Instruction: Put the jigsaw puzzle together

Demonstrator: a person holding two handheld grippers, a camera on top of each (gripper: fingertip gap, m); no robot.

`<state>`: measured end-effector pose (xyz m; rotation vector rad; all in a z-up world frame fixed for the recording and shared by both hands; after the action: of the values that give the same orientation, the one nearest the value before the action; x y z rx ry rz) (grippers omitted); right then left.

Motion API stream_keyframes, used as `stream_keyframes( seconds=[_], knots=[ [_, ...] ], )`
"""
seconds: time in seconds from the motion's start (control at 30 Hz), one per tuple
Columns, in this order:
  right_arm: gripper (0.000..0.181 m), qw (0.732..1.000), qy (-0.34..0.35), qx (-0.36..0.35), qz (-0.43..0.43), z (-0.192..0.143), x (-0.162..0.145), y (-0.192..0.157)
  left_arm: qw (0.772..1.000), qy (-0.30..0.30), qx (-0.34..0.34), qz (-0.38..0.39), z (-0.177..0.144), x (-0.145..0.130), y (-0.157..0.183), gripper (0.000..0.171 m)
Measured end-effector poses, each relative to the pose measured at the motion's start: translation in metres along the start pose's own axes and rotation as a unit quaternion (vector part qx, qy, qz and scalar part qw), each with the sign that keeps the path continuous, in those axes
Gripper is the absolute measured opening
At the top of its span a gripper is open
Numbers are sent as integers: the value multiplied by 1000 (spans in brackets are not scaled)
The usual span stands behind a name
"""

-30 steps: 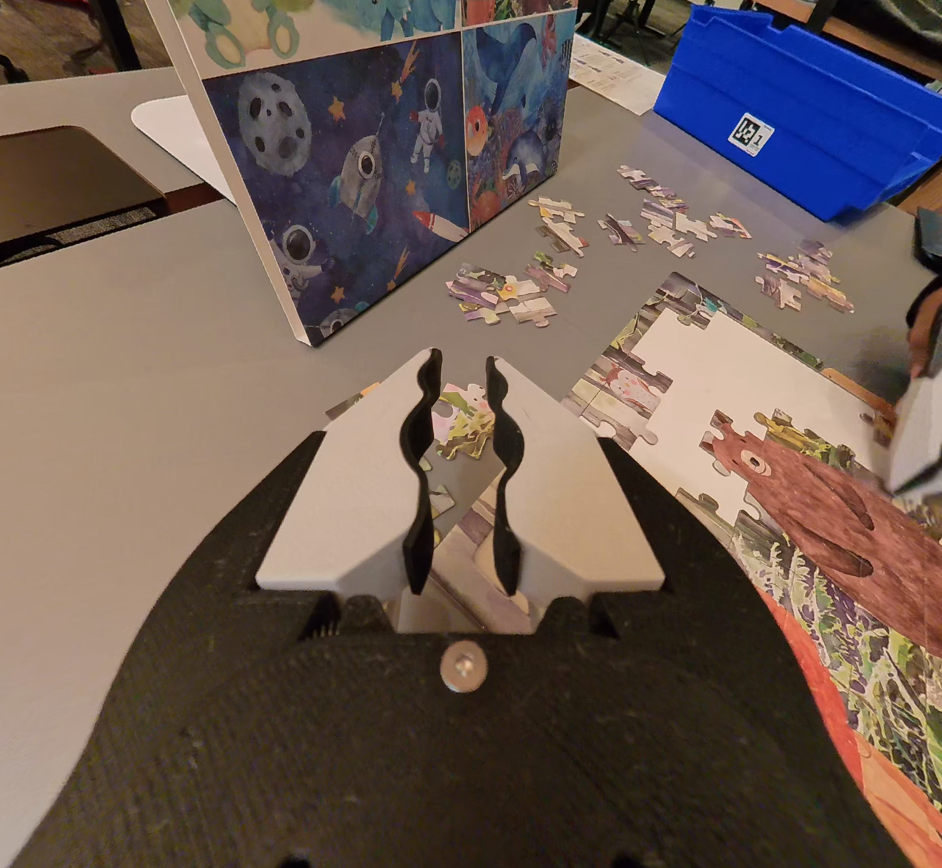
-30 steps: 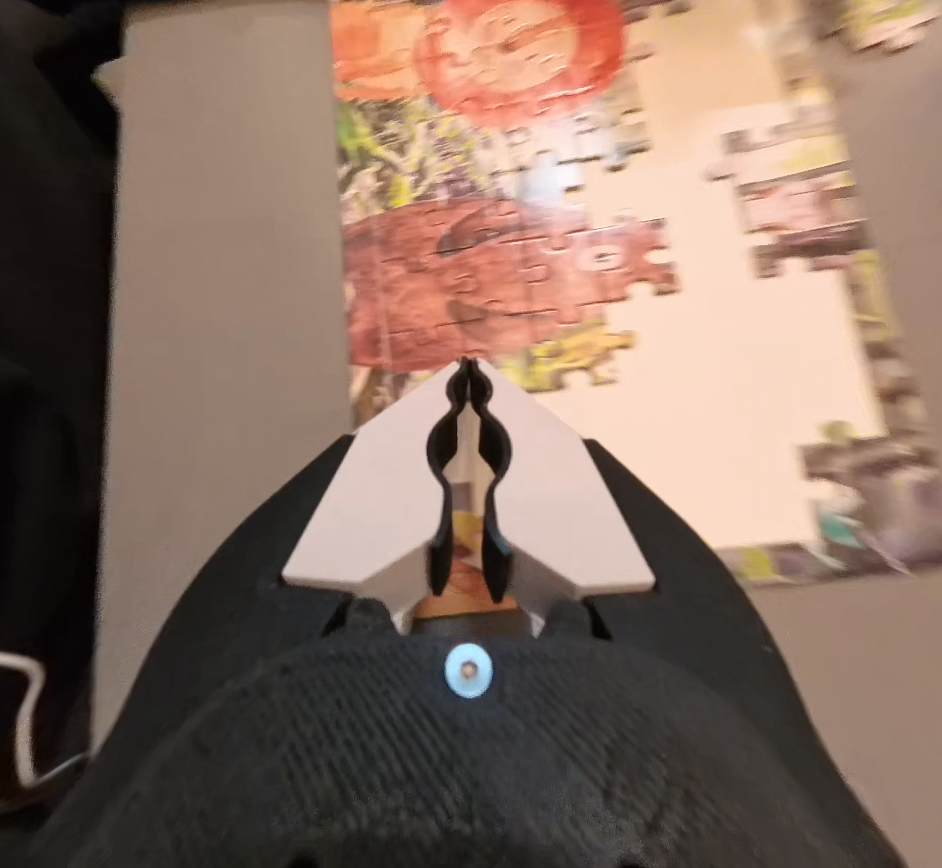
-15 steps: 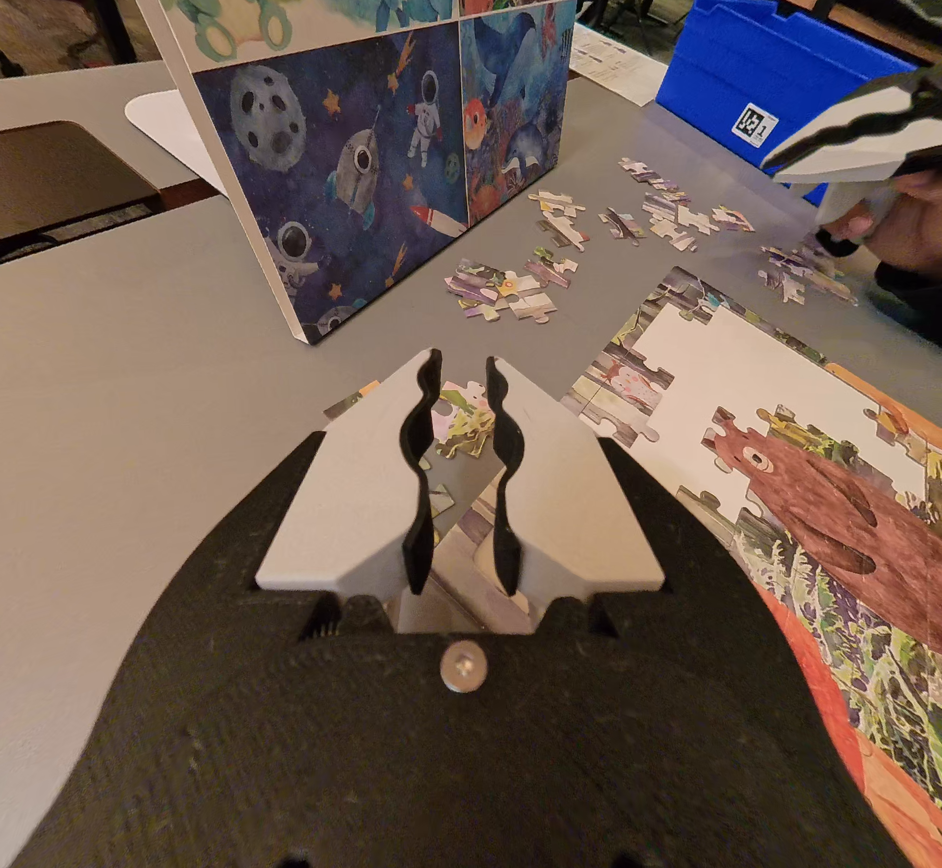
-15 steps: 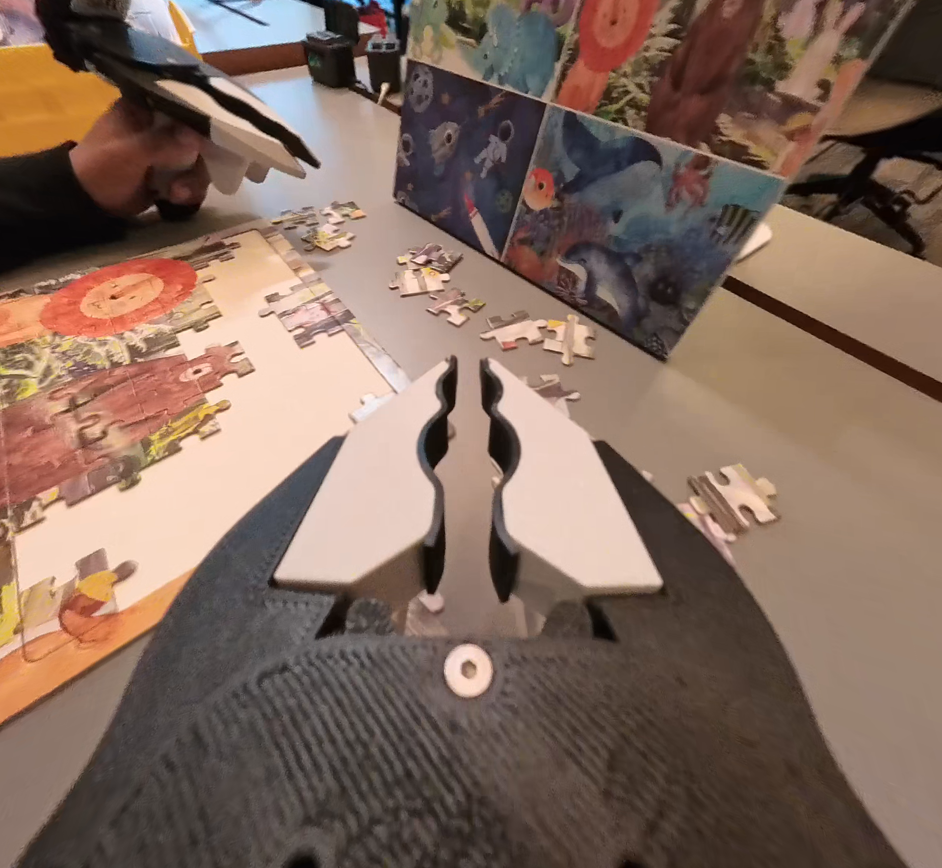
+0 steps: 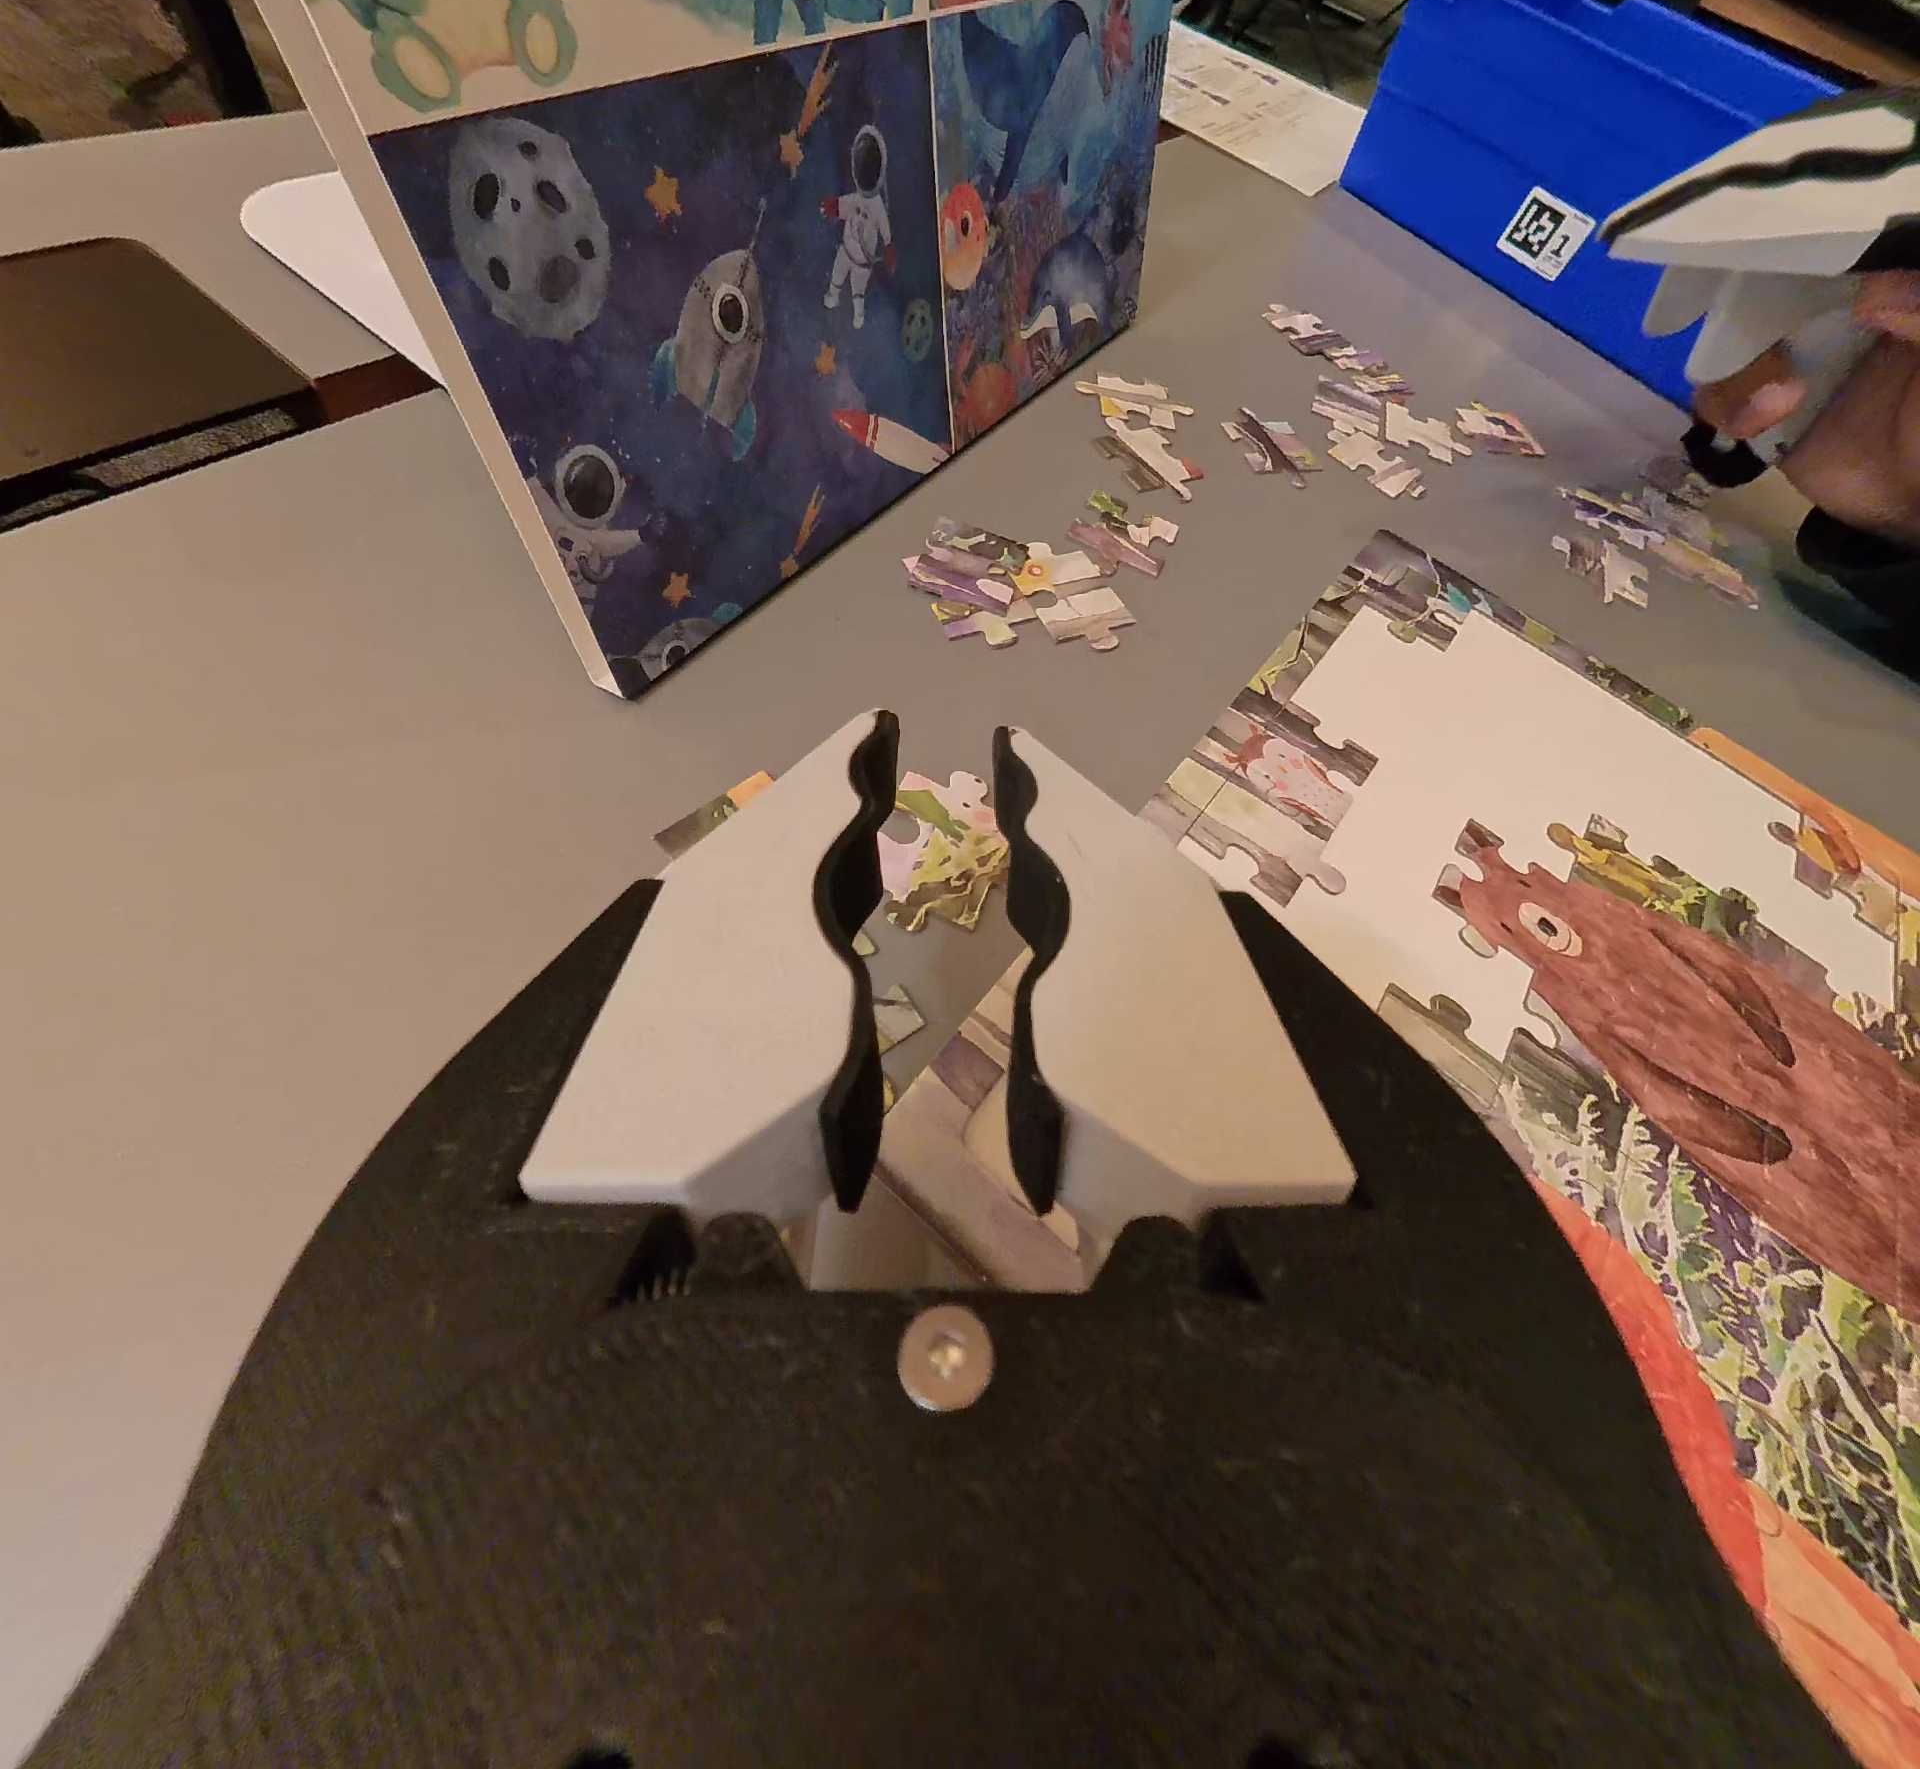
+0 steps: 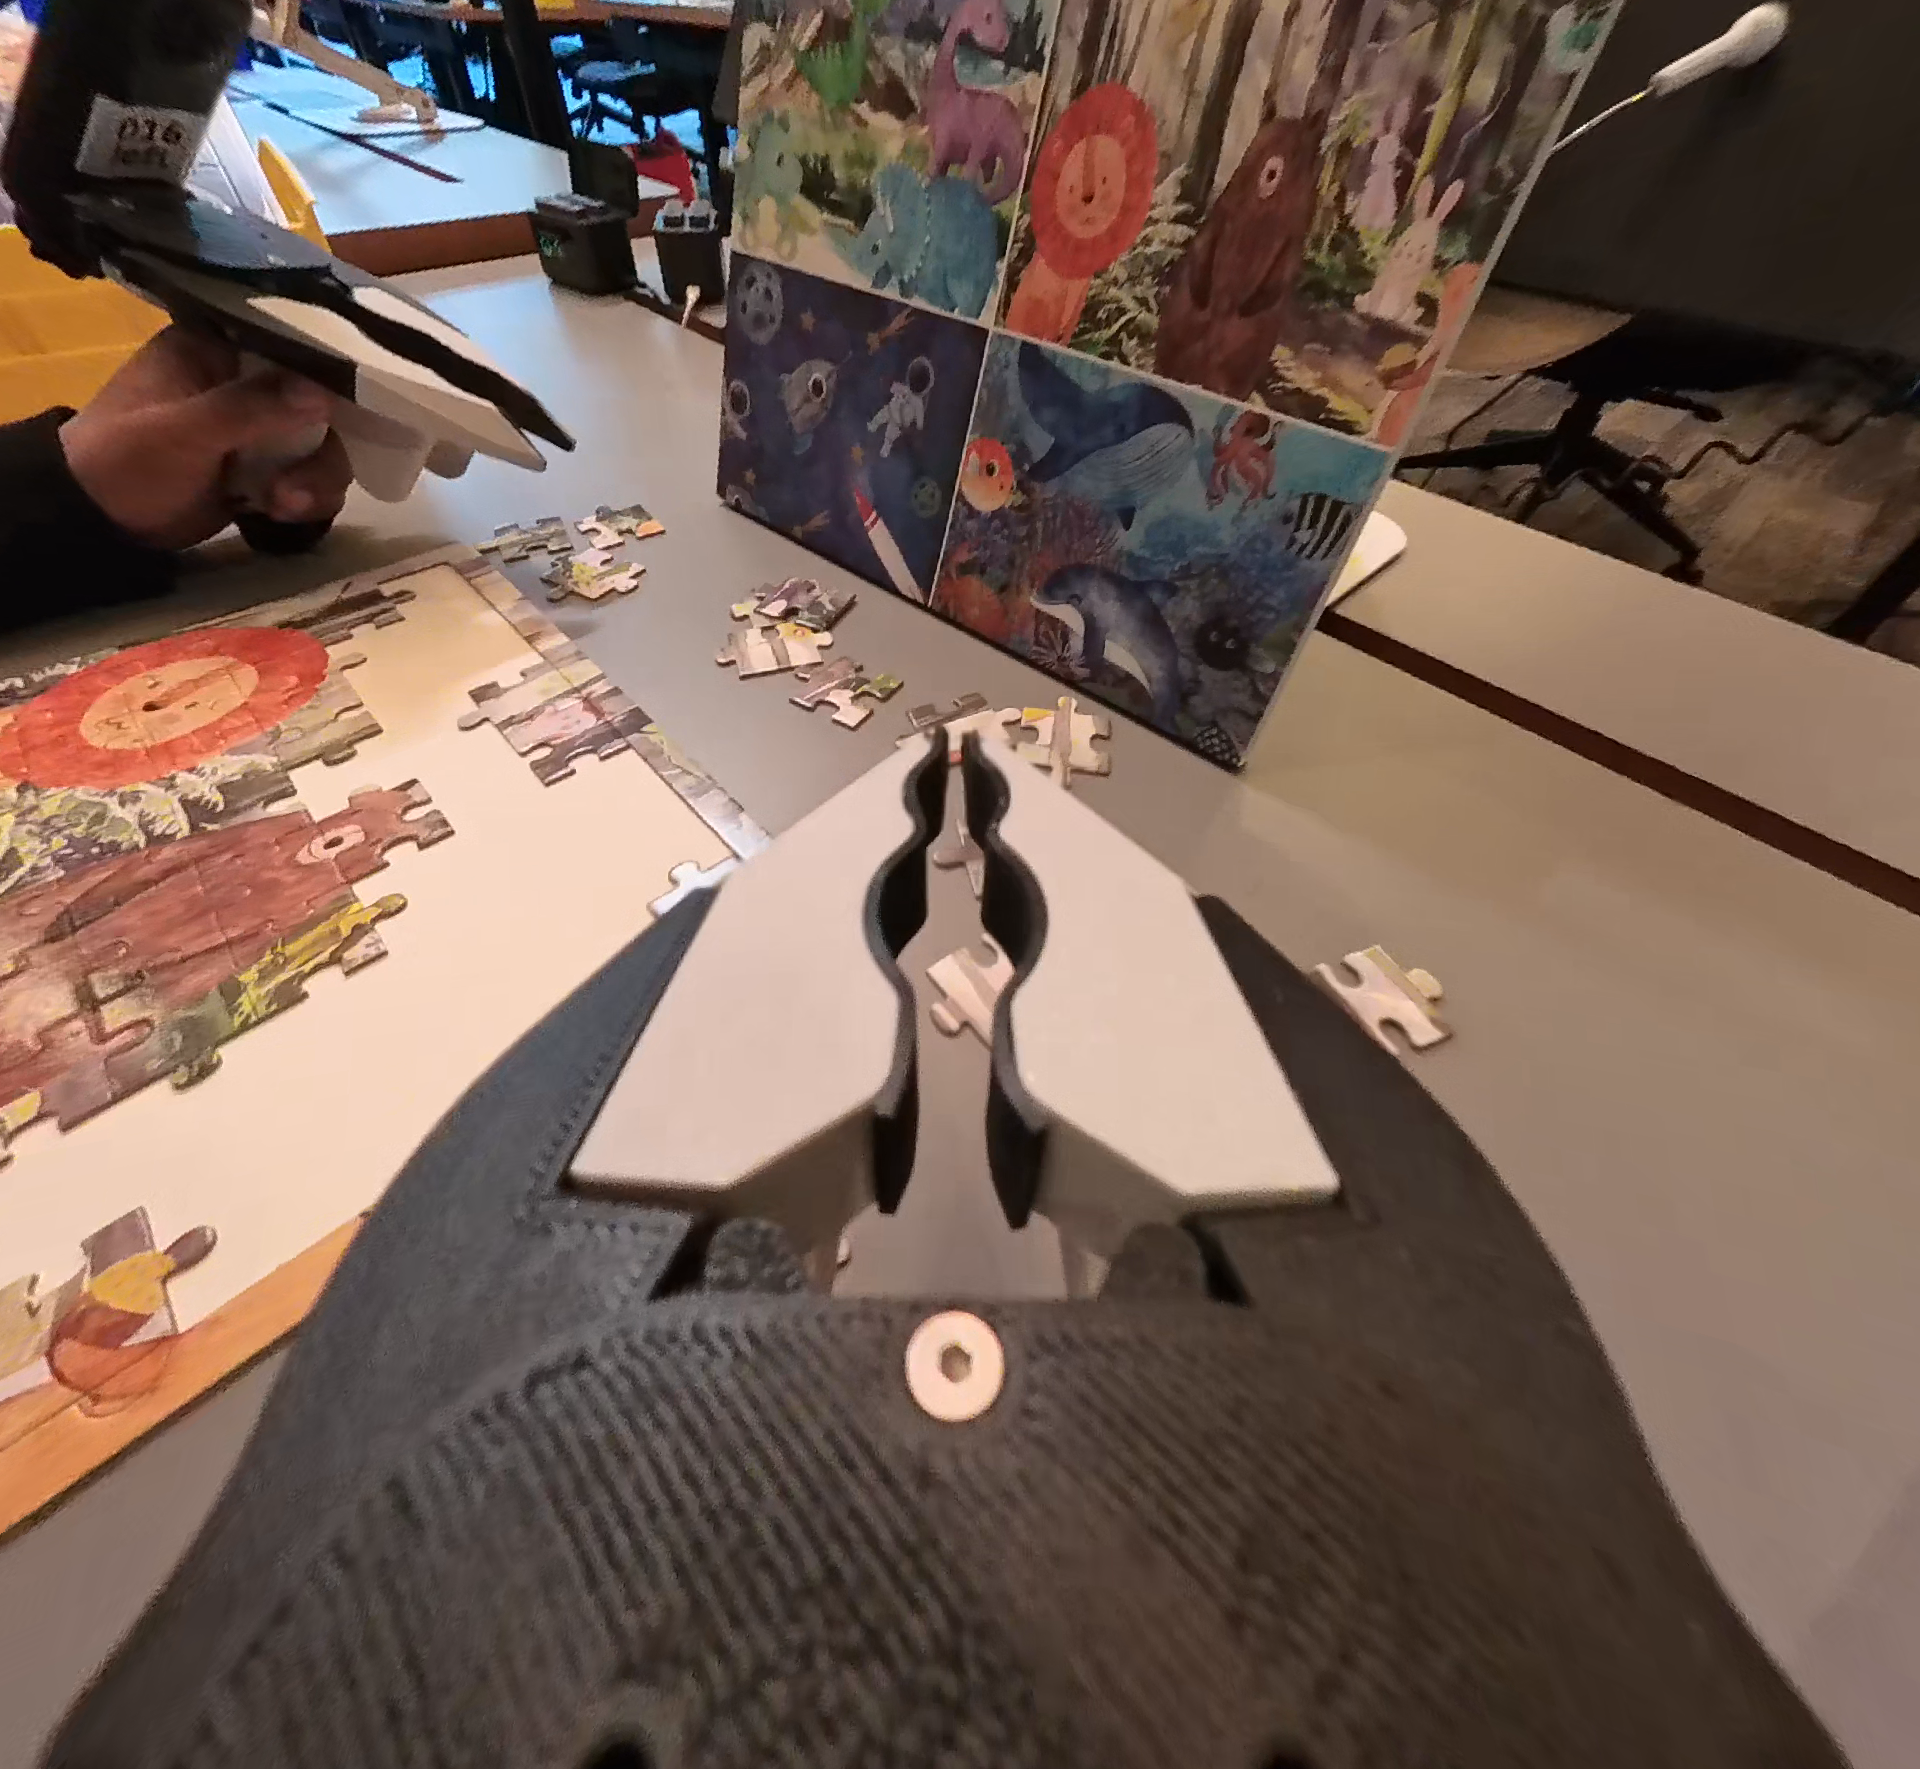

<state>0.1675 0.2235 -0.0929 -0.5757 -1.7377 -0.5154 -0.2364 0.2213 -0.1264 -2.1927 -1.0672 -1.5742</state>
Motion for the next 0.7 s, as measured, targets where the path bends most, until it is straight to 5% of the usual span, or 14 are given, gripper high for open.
stream_keyframes(
  seconds=[0.7],
  knots=[
    [2,995,52,-79,21,-34,14,27,1000,1,-2,-5,0,0,-1,17]
  ],
)
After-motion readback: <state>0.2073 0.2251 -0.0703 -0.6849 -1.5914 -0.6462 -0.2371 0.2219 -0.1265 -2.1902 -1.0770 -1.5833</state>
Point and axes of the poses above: each gripper's, where its closed fingertips meet, z out along the fingers, x out of its top, y = z × x across the jaws, the point moved 9 cm from there along -z, back along the fingers, and after that the axes turned 2 degrees about -x, right-handed, at the moved point
